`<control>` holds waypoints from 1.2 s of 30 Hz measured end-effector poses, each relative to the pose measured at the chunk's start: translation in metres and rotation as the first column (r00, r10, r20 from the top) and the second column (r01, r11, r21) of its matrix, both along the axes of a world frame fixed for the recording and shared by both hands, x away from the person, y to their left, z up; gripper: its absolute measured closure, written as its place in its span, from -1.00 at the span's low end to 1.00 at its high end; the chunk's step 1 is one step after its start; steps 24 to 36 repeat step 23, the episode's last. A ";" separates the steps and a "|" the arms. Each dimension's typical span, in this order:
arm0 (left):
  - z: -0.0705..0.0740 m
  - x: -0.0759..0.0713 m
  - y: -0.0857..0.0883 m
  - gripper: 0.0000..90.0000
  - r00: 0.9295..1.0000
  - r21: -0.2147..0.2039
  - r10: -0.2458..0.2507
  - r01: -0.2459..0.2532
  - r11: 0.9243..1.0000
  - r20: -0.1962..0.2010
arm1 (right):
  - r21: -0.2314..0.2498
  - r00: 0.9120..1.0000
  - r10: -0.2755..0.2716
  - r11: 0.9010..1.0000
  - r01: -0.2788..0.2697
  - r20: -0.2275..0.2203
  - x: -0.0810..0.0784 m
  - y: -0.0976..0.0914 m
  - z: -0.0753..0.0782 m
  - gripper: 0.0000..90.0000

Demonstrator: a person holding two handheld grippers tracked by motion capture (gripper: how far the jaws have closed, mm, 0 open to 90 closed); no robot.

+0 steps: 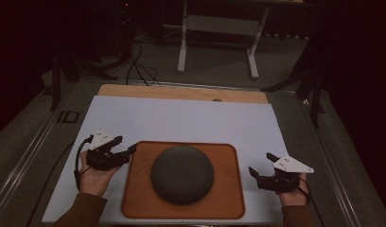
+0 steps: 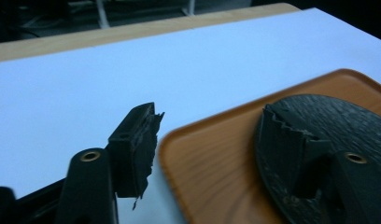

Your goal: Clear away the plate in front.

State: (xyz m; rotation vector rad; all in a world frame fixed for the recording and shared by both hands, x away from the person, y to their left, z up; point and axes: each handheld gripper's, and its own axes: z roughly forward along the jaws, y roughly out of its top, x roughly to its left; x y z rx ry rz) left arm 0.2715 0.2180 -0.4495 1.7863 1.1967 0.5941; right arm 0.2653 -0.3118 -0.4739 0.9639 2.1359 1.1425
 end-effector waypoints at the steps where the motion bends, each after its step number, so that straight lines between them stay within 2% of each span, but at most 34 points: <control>1: 0.001 -0.001 0.003 -0.21 1.000 0.002 0.011 -0.011 1.000 0.003 | 0.001 1.000 0.000 1.000 0.000 0.000 0.000 0.000 0.000 -0.67; 12: 0.002 -0.007 0.033 -0.35 0.997 0.027 0.057 -0.058 0.998 0.048 | 0.018 1.000 -0.015 1.000 0.015 0.009 0.000 -0.003 0.001 -0.69; 19: -0.001 -0.013 0.049 -0.47 0.994 0.013 0.087 -0.088 0.996 0.060 | 0.036 0.999 -0.034 0.999 0.034 0.018 -0.001 -0.010 0.004 -0.69; 22: -0.003 -0.014 0.053 -0.51 0.994 0.012 0.094 -0.095 0.995 0.058 | 0.048 0.999 -0.042 0.998 0.041 0.021 -0.002 -0.014 0.005 -0.69; 36: -0.003 -0.014 0.054 -0.53 0.994 0.014 0.099 -0.100 0.995 0.055 | 0.048 0.999 -0.045 0.998 0.044 0.023 -0.002 -0.015 0.005 -0.69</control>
